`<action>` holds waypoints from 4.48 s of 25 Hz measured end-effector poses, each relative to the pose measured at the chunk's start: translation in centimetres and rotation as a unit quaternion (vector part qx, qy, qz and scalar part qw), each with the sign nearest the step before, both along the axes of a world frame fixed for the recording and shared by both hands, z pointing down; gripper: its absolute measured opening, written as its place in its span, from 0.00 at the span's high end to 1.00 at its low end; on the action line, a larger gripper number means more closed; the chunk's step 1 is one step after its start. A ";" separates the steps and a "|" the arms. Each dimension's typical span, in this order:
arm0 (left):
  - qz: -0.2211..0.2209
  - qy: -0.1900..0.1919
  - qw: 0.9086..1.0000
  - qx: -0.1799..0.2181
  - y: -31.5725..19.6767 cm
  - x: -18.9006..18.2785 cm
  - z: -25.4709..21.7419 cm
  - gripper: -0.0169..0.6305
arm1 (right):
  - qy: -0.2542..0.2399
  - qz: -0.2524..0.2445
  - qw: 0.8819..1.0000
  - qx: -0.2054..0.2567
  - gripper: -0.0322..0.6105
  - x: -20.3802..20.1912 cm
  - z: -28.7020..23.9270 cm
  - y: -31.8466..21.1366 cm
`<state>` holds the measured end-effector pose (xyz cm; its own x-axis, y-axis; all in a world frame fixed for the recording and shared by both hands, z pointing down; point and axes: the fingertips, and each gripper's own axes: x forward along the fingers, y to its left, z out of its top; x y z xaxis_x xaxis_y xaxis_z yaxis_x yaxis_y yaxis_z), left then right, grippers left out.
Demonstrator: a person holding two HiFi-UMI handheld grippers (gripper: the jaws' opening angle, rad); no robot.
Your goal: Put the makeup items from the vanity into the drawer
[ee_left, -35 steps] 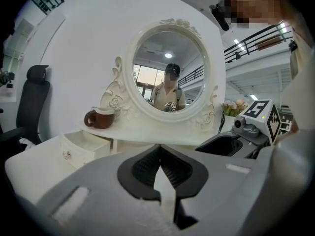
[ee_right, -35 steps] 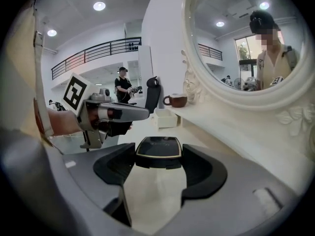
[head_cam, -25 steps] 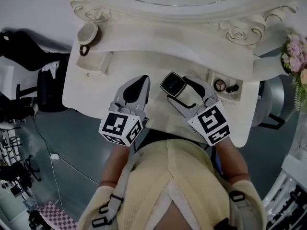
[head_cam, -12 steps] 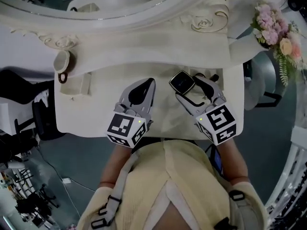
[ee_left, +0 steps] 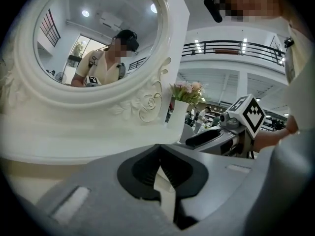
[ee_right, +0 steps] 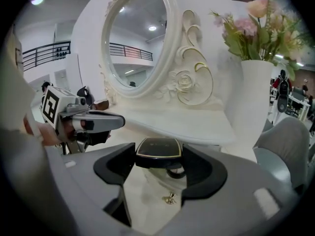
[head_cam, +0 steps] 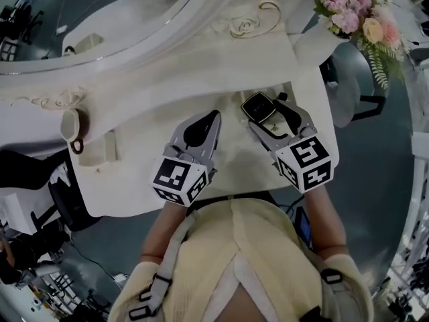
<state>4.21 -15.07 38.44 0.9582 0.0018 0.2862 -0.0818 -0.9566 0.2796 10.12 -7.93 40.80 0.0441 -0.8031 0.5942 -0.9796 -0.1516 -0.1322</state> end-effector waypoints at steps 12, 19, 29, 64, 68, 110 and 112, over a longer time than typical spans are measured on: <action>0.056 0.006 0.998 -0.027 1.3 2.4 1.1 0.97 | -0.037 0.083 0.995 -0.052 0.48 1.8 1.2 0.7; 0.073 0.009 0.997 -0.040 1.5 2.8 1.7 0.97 | -0.034 0.111 0.989 -0.094 0.48 2.1 2.2 0.5; 0.077 0.013 0.996 -0.051 0.8 2.8 2.3 0.97 | -0.011 0.120 0.981 -0.151 0.48 2.2 3.7 -0.6; 0.062 0.010 0.996 -0.070 -1.7 1.4 2.8 0.97 | -0.039 0.111 0.972 -0.204 0.55 2.7 5.5 -1.4; 0.051 0.009 0.997 -0.062 -2.1 0.9 2.5 0.97 | -0.036 0.108 0.975 -0.193 0.55 2.4 5.0 -1.2; -0.030 -0.017 0.999 -0.002 0.0 -2.0 -1.4 0.97 | -0.019 0.006 1.000 -0.022 0.81 -1.7 -1.4 0.3; -0.033 -0.020 0.999 -0.002 0.1 -2.1 -1.3 0.97 | -0.020 0.000 1.000 -0.020 0.84 -1.7 -1.3 0.3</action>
